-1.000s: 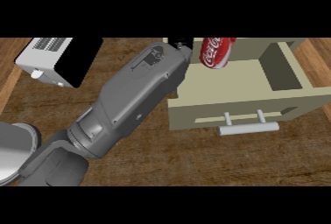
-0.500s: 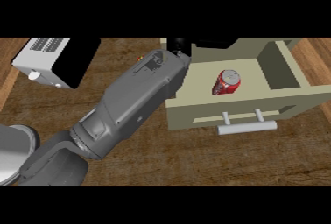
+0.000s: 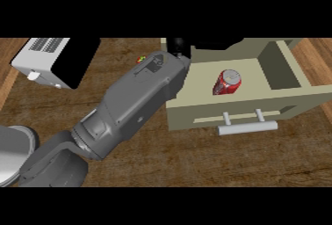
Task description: Pick up the can, place it into the drawer and close the drawer
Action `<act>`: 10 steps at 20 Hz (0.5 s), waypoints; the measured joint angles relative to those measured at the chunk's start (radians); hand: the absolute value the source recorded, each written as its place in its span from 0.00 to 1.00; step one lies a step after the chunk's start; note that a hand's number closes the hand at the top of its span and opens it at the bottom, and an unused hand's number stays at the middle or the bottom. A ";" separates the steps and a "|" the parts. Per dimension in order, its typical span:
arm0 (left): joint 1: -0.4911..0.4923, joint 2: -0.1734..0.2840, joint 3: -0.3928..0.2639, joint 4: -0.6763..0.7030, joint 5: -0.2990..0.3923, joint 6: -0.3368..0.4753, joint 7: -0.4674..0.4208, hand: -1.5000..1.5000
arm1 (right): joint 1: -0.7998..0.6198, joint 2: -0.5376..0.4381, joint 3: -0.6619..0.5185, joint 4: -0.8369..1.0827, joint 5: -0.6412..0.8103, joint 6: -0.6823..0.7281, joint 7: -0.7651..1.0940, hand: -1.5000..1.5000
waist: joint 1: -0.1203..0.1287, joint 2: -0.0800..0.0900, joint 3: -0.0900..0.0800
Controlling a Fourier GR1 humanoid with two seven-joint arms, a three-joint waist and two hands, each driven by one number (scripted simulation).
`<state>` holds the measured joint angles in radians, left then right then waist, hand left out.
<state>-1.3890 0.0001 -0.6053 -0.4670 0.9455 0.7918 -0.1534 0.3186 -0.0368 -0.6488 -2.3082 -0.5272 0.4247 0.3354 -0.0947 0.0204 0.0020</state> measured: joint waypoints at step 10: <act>0.003 0.000 -0.003 -0.020 0.062 -0.006 -0.079 0.00 | -0.053 -0.060 -0.026 -0.039 0.161 0.085 -0.155 0.00 | 0.017 -0.002 0.000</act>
<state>-1.3859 0.0000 -0.6087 -0.4865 1.0072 0.7853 -0.2322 0.2660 -0.0963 -0.6750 -2.3472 -0.3657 0.5101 0.1809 -0.0781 0.0188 0.0016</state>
